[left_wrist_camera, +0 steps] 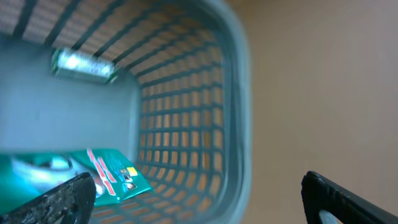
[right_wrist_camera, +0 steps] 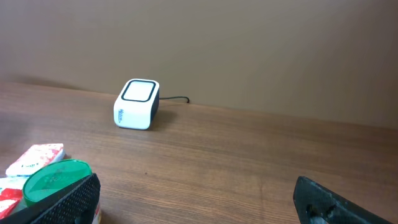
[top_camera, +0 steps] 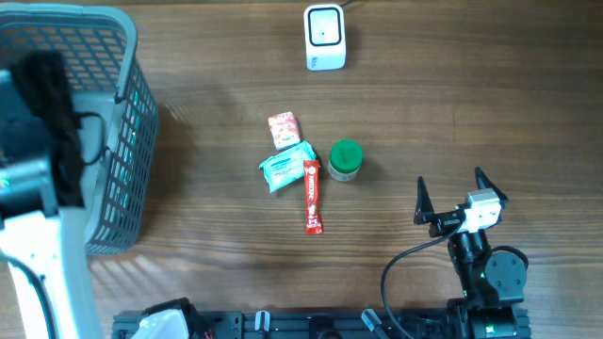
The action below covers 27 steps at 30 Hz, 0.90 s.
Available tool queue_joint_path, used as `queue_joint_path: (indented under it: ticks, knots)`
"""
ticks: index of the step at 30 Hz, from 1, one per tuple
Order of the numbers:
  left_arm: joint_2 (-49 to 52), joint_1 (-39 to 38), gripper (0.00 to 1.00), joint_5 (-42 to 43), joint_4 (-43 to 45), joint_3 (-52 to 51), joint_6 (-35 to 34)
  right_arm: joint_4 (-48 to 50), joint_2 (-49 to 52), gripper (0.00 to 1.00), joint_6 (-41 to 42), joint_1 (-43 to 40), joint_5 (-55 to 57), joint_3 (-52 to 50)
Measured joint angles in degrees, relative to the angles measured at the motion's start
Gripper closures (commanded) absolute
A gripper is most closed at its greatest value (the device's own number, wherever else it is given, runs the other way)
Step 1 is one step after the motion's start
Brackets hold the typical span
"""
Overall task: Scan the item barcode
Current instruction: 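Carry Nescafe stick with left gripper and drop it beside the jar, then reach left gripper into basket and grasp the green glove pack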
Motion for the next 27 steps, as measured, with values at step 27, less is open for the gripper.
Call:
queue_joint_path:
  ticks: [27]
  knots:
    - [25.0,9.2,0.05,20.3,-1.7,0.0,-37.9,0.0,0.0,0.00,0.0,0.0,0.0,0.0]
